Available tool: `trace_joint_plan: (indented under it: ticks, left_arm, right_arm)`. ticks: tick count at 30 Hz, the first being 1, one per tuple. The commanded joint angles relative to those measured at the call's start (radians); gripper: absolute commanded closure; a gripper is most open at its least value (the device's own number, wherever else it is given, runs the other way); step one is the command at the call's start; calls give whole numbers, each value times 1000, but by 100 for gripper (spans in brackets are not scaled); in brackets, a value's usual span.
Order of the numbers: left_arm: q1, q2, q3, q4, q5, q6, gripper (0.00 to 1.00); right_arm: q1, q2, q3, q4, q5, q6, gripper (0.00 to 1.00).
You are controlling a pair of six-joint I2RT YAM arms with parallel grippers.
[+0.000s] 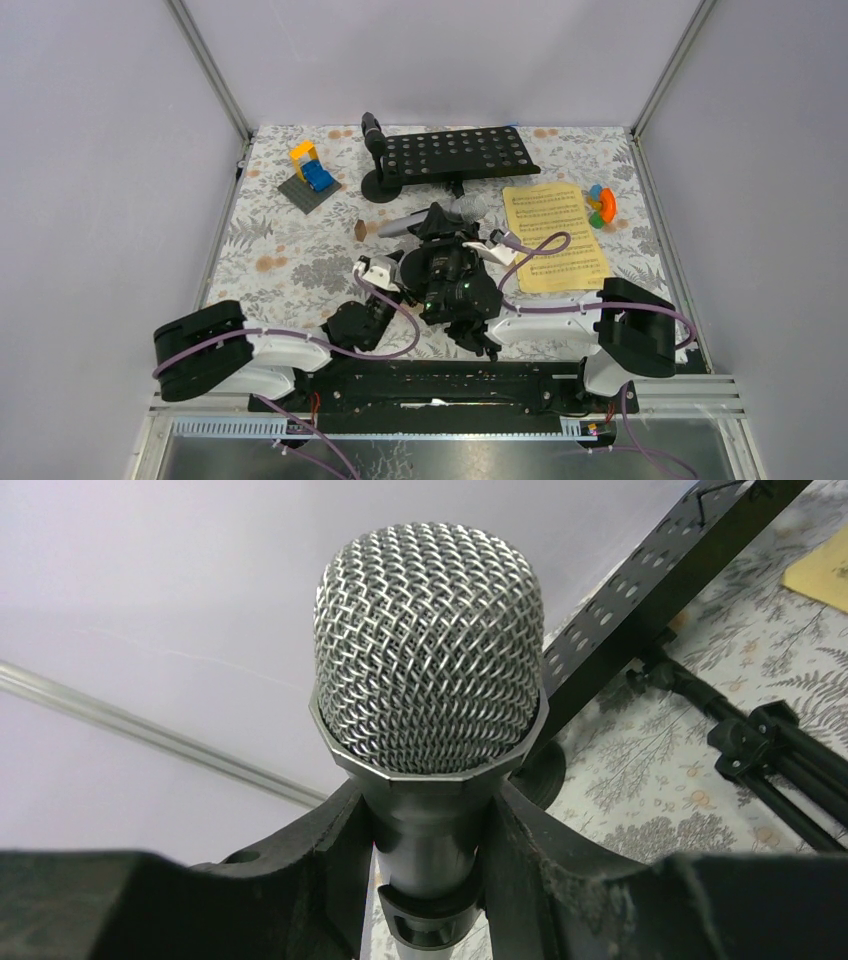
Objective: Pack up the instrument practice props
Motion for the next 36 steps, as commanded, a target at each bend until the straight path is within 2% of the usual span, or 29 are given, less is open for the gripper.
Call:
trace_joint_plan:
  ticks: [1,6,12,14,21,25,26,31,36]
  left_arm:
    - [-4,113,69,305,-129,82,10]
    - [-4,200,145,356,-186,136,13]
    - [-4,273,231,386,-193,189,26]
    - [-4,292,248,391,-189,192,34]
    - [-4,326,275,401,-184,192,72]
    - [-4,330,289,398,-212,191,97]
    - [-4,329,293,392,-242,180,100]
    - [-6,281,250,325,-338,114,100]
    - [-5,193,142,273,-400,11,100]
  right_arm:
    - [42,-73,9,220,6,45,100]
    - [69,-104,-27,220,23,81,100]
    - [90,-133,-62,220,30,114,100]
    - [96,-141,-68,220,29,122,100]
    - [117,-155,-89,220,28,137,100]
    - [125,-167,-108,218,31,145,100]
    - [126,-172,-111,219,32,140,100]
    - [123,-200,-124,209,35,50,100]
    - [105,-260,-210,210,64,72,100]
